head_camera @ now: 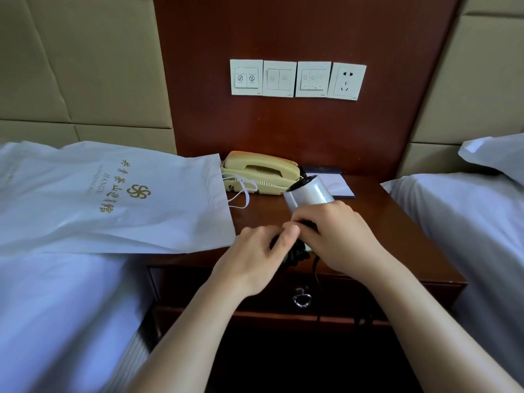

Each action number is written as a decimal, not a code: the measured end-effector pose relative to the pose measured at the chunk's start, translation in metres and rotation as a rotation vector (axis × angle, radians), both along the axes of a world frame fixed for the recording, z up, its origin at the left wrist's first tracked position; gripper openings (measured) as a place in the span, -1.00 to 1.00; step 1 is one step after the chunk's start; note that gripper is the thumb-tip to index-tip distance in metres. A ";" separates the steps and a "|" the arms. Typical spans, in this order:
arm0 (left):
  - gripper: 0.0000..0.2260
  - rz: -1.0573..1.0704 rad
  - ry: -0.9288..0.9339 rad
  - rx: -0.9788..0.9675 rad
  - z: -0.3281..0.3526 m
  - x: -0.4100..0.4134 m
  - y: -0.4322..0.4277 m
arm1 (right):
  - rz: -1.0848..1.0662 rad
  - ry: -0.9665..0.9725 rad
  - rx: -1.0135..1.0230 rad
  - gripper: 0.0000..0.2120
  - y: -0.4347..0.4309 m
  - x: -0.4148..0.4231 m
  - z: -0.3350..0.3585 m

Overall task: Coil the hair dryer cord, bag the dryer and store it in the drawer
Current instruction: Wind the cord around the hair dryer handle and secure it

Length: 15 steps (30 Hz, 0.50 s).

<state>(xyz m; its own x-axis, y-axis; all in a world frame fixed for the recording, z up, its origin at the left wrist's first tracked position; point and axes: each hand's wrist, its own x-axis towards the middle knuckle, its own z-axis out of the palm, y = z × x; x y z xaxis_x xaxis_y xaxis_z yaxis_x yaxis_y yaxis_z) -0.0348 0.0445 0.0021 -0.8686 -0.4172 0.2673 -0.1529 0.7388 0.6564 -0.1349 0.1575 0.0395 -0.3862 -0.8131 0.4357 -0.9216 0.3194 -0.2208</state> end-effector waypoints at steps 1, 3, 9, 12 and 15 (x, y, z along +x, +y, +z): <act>-0.41 -0.004 -0.009 -0.020 -0.001 0.000 -0.002 | 0.021 -0.076 -0.039 -0.78 0.000 -0.002 -0.002; -0.54 0.000 -0.015 -0.050 -0.002 0.000 -0.006 | 0.061 -0.221 -0.105 -0.74 -0.001 -0.005 -0.002; -0.54 0.012 -0.065 -0.095 -0.002 0.003 -0.007 | 0.150 -0.473 -0.090 -0.65 0.000 -0.009 0.002; -0.66 0.083 -0.089 -0.243 -0.002 0.000 -0.006 | 0.192 -0.666 -0.010 -0.64 0.002 -0.007 0.002; -0.74 0.134 -0.089 -0.263 -0.002 -0.001 -0.009 | 0.224 -0.880 0.082 -0.68 0.005 -0.006 0.003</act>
<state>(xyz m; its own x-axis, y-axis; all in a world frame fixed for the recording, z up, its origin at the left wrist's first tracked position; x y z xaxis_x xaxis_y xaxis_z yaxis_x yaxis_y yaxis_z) -0.0355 0.0352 -0.0002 -0.8355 -0.4559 0.3068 -0.3083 0.8511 0.4250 -0.1412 0.1626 0.0426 -0.3817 -0.9243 -0.0037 -0.4735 0.1990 -0.8580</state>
